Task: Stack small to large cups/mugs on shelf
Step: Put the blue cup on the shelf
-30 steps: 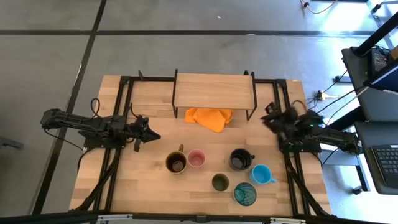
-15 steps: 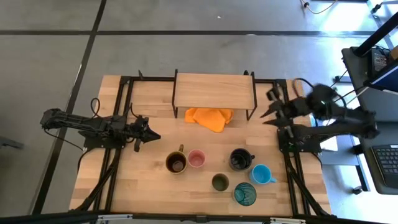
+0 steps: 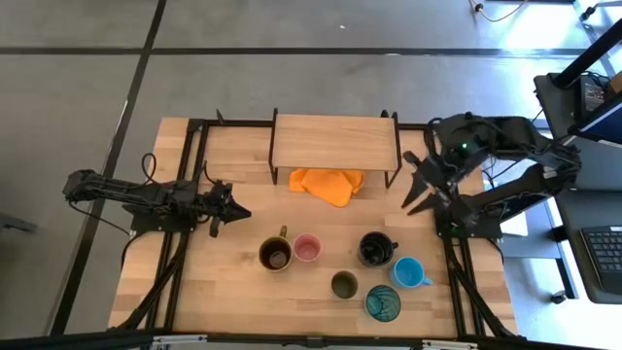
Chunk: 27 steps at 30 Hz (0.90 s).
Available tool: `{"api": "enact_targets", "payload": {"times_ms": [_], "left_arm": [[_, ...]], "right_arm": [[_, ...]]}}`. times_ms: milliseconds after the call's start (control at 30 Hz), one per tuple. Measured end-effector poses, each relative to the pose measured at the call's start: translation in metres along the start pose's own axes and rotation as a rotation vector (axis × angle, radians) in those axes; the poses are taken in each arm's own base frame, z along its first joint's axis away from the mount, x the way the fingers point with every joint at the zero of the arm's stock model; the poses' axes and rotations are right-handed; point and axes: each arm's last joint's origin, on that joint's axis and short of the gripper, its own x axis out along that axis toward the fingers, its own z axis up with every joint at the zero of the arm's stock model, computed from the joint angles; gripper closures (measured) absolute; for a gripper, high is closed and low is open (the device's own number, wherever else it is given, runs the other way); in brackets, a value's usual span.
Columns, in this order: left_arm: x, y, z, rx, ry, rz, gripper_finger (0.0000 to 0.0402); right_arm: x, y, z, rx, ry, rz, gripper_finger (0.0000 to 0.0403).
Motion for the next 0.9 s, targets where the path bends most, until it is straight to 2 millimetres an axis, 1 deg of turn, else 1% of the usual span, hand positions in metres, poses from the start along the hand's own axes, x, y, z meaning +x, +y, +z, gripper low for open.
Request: {"api": "enact_targets", "payload": {"times_ms": [100,233,300,400,533,667,767,900], "left_arm": [[0.0,0.0,0.0,0.0,0.0,0.0,0.0382],[0.0,0.0,0.0,0.0,0.0,0.0,0.0382],[0.0,0.0,0.0,0.0,0.001,0.0,0.0382],[0.0,0.0,0.0,0.0,0.001,0.0,0.0382],[0.0,0.0,0.0,0.0,0.001,0.0,0.0382],[0.0,0.0,0.0,0.0,0.0,0.0,0.0382],[0.0,0.0,0.0,0.0,0.0,0.0,0.0382],[0.0,0.0,0.0,0.0,0.0,0.0,0.0382]], "right_arm": [[0.009,0.01,0.002,0.045,0.075,0.062,0.031],[0.023,0.024,0.0,0.086,0.165,0.089,0.031],[0.029,0.031,0.0,0.077,0.186,0.097,0.031],[0.038,0.039,0.004,0.049,0.179,0.104,0.031],[0.051,0.049,0.013,-0.029,0.115,0.153,0.031],[0.053,0.051,0.014,-0.047,0.113,0.163,0.031],[0.052,0.051,0.013,-0.052,0.108,0.131,0.031],[0.048,0.05,0.012,-0.112,0.102,0.107,0.031]]}}
